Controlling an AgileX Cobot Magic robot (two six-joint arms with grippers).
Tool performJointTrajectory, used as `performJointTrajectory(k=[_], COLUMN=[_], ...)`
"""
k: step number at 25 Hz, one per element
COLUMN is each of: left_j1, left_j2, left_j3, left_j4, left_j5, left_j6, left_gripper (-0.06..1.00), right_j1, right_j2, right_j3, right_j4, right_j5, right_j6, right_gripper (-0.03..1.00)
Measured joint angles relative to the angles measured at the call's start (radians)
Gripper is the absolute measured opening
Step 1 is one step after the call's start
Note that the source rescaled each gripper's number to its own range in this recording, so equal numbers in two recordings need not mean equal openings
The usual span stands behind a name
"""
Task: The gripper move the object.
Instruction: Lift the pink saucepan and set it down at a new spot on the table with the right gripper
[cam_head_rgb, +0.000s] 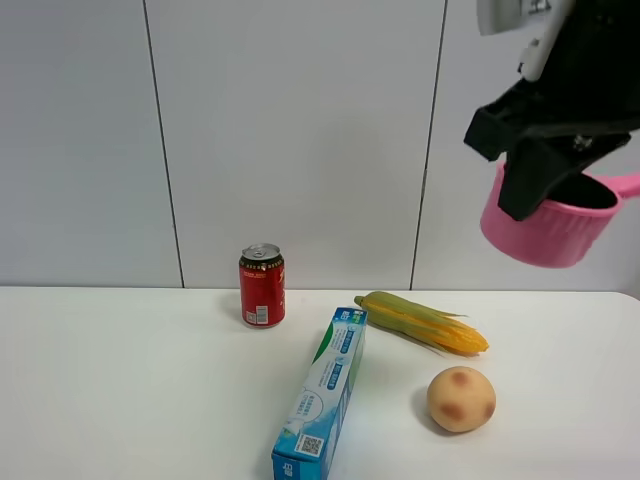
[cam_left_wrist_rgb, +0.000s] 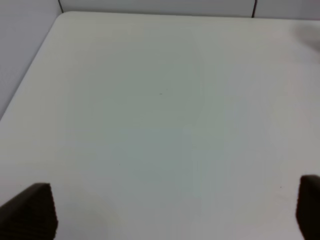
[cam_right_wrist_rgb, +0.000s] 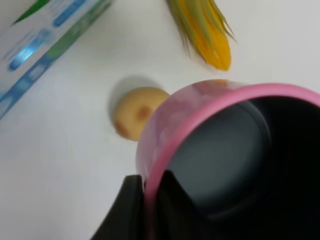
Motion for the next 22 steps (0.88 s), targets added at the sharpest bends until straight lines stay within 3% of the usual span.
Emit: performJointTrajectory(k=[6, 11, 16, 22], left_j1=[0.0, 0.0, 0.0, 0.0], left_j2=[0.0, 0.0, 0.0, 0.0], left_j3=[0.0, 0.0, 0.0, 0.0], left_j4=[0.0, 0.0, 0.0, 0.0], left_j5=[0.0, 0.0, 0.0, 0.0], left_j6=[0.0, 0.0, 0.0, 0.0], left_gripper=[1.0, 1.0, 1.0, 1.0], right_j1=[-0.204, -0.327, -0.353, -0.355], right_j2=[0.0, 0.044, 0.191, 0.332], right_j3=[0.187, 0.255, 0.258, 0.258], right_j4=[-0.077, -0.094, -0.097, -0.094], right_j5=[-0.169, -0.297, -0.335, -0.445], right_j6=[0.18, 0.214, 0.214, 0.214], right_gripper=[0.0, 0.0, 0.0, 0.0])
